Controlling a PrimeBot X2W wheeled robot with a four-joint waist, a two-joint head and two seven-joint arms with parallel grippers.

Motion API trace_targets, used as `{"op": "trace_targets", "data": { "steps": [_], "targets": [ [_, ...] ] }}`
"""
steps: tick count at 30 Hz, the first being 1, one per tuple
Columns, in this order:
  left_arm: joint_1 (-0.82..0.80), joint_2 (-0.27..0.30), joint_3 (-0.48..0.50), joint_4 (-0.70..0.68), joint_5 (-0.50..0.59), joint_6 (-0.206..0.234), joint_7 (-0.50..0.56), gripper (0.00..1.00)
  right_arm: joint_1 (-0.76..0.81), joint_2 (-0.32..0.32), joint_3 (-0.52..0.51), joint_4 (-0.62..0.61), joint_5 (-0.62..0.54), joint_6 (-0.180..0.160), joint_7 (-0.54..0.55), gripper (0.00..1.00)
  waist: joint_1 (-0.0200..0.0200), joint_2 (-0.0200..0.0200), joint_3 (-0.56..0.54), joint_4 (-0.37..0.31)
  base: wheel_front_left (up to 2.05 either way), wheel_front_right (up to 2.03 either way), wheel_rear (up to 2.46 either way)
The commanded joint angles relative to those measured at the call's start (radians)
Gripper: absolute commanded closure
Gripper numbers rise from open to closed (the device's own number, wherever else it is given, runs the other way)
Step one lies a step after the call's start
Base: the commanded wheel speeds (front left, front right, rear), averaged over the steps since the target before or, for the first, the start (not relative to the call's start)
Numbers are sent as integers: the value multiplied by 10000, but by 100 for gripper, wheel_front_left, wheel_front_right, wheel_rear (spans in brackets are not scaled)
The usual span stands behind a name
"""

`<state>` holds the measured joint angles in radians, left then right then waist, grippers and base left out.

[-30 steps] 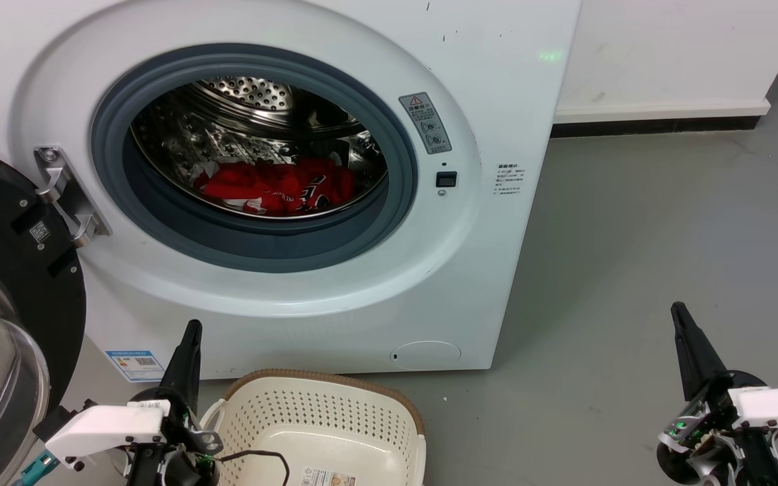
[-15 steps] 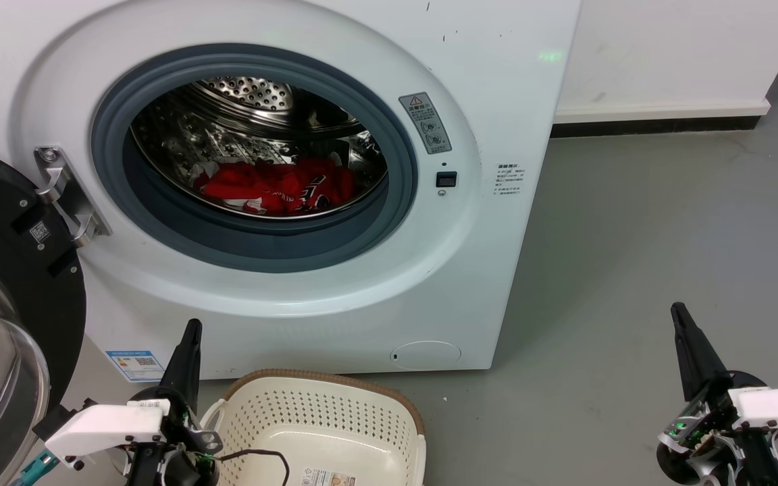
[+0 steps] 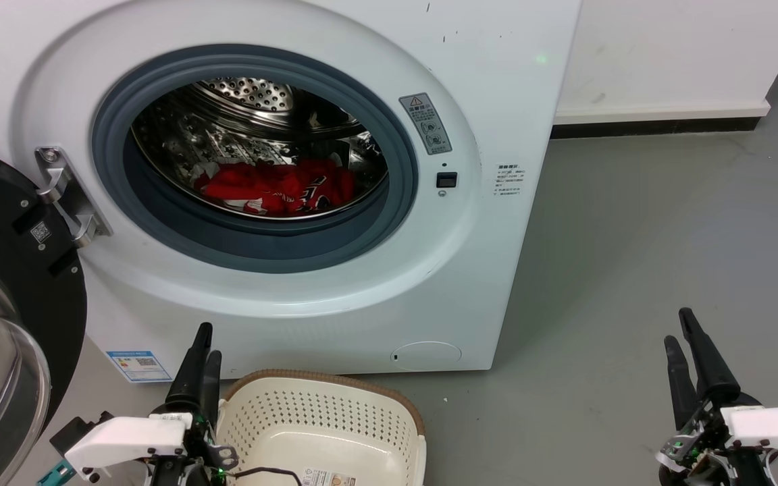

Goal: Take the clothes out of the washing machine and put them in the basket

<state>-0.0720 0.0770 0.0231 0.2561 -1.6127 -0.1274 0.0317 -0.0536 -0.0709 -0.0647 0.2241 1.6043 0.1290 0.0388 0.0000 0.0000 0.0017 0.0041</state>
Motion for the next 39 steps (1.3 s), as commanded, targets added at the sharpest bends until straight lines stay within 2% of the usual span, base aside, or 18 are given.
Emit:
{"op": "trace_targets", "data": {
  "steps": [1,12,22,39],
  "targets": [
    [-359,2,-76,-251,246,-11,-99,0,9,-57,27,-288,-267,3,-119,0,0,0,-2,13,0,0,0],
    [-437,-37,-193,-709,2122,6,-538,0,268,-4,-66,-769,-2320,6,-577,0,0,0,-4,108,0,0,0],
    [-522,-65,-587,-909,4396,311,-895,0,500,37,-133,-1150,-4969,8,-941,0,0,0,-18,205,0,0,0],
    [-573,-110,-1056,-915,7751,719,-1389,0,937,79,-48,-1812,-8446,12,-1105,0,0,0,-59,380,0,0,0]
  ]
}}
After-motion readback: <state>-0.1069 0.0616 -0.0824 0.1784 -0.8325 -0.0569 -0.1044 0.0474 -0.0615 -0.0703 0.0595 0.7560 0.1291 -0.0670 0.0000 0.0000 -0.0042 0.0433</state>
